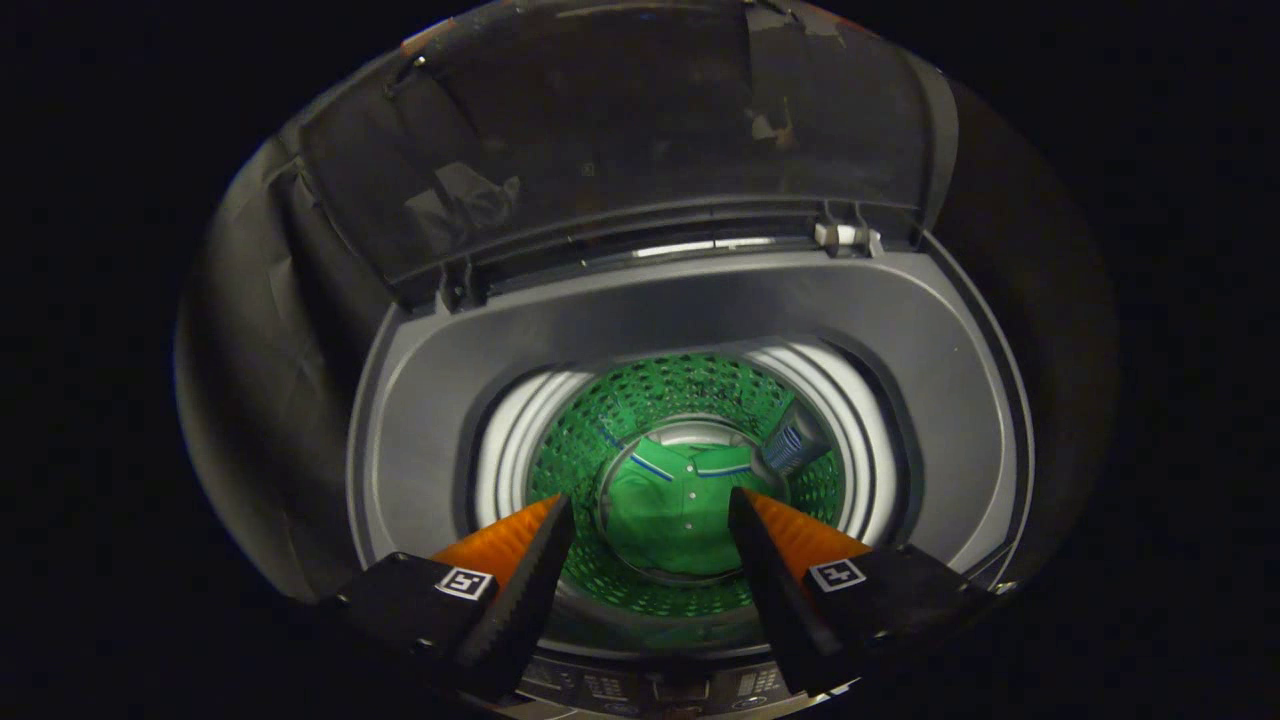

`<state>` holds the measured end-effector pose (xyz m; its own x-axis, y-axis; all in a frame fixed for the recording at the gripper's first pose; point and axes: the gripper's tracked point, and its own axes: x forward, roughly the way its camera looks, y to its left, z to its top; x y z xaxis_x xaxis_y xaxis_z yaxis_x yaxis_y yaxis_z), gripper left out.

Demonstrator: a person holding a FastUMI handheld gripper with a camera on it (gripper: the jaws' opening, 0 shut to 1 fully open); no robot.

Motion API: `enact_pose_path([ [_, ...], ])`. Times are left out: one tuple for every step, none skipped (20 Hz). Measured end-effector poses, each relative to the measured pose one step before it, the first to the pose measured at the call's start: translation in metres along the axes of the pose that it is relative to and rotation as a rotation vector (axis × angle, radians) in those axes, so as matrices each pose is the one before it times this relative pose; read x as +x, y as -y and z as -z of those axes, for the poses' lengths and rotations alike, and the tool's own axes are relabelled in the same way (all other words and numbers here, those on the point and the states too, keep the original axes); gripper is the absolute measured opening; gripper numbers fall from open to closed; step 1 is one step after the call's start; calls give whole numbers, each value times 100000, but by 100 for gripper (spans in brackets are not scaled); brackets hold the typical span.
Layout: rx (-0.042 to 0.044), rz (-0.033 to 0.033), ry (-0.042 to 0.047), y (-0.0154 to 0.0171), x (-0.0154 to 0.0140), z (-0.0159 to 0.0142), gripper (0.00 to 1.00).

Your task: Put the clothes into the washing machine and then close the washing machine lid.

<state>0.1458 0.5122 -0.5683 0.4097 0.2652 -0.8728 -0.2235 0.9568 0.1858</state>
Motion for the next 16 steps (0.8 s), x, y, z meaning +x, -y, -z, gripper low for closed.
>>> enact_pose_path([
  [-926, -759, 3457, -306, -807, -723, 99],
  [-1116, -662, 3466, -472, -1292, -795, 99],
  [-859, -586, 4014, -309, -1069, -1032, 99],
  [-704, -570, 4836, -269, -1066, -1138, 99],
  [-295, -976, 4706, -501, -1051, -1187, 99],
  [21, -941, 4423, -526, -1208, -1435, 99],
  [44, -785, 4083, -256, -789, -1236, 99],
  [-87, -479, 3968, -245, -822, -1507, 99],
  [-1559, 338, 3718, -443, -1245, -1372, 99],
  [-3093, 590, 3619, -222, -986, -1601, 98],
  [-3310, 76, 3755, -236, -915, -1646, 98],
  [-2917, -373, 3229, -275, -940, -1667, 98],
  [-1591, -753, 3594, -372, -749, -1774, 98],
  [-862, -814, 2790, -374, -603, -1528, 98],
  [-113, -935, 3330, -391, -407, -1608, 98],
  [276, -238, 3173, 10, -260, -1575, 98],
])
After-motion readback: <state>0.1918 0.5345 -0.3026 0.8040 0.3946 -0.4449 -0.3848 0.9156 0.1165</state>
